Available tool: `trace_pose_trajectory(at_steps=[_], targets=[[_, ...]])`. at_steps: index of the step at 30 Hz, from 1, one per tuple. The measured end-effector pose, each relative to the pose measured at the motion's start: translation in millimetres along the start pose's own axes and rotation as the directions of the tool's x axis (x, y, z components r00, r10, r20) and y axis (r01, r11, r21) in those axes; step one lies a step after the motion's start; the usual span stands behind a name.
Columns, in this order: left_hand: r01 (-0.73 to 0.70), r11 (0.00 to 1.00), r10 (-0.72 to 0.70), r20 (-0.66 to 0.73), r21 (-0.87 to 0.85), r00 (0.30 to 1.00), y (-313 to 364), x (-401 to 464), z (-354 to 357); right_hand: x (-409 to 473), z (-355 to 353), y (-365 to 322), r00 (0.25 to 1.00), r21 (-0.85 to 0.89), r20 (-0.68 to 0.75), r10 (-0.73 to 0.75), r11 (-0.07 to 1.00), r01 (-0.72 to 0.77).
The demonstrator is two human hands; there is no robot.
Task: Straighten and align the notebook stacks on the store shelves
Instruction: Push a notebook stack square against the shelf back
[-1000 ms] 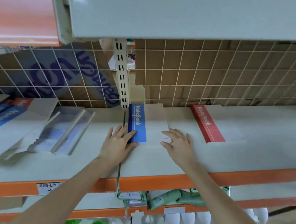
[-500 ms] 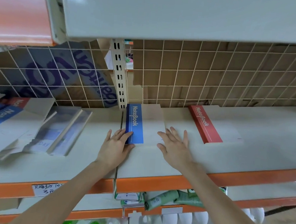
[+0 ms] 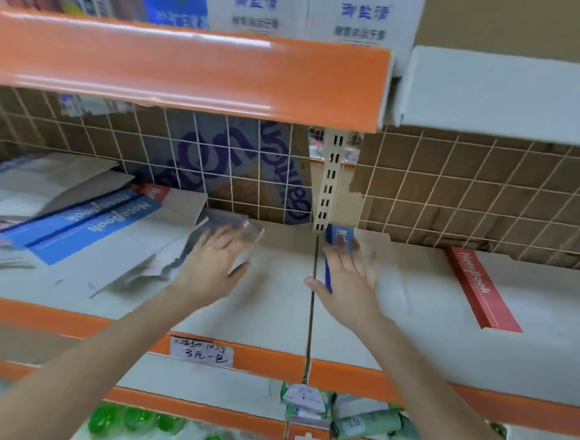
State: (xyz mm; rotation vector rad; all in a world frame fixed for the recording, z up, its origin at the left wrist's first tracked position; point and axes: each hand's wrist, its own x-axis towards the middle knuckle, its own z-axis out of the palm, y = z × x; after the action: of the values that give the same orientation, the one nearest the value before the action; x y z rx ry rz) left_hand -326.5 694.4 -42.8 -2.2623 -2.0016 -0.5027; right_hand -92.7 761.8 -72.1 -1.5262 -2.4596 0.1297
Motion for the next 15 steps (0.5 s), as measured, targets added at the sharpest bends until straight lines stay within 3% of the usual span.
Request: trace_pose_trajectory(at_steps=[4,9,15], targets=[[0.018,0.995,-0.017,-0.010,0.099,1.000,-62.2,-39.8,-46.9,15.3,7.8,-78.9,0.985,0.071,0.000,-0.174,0.982,0.173],[0.115,0.962,-0.166,0.194,0.246,0.967,-137.5,-98.8,-99.8,25.0,18.2,-170.8,0.942,0.142,-0.004,-0.335,0.932,0.332],[0.116,0.953,-0.197,0.281,0.281,0.939,-195.0,-137.7,-116.3,24.0,27.2,-259.1,0.912,0.227,0.074,-0.404,0.897,0.379]])
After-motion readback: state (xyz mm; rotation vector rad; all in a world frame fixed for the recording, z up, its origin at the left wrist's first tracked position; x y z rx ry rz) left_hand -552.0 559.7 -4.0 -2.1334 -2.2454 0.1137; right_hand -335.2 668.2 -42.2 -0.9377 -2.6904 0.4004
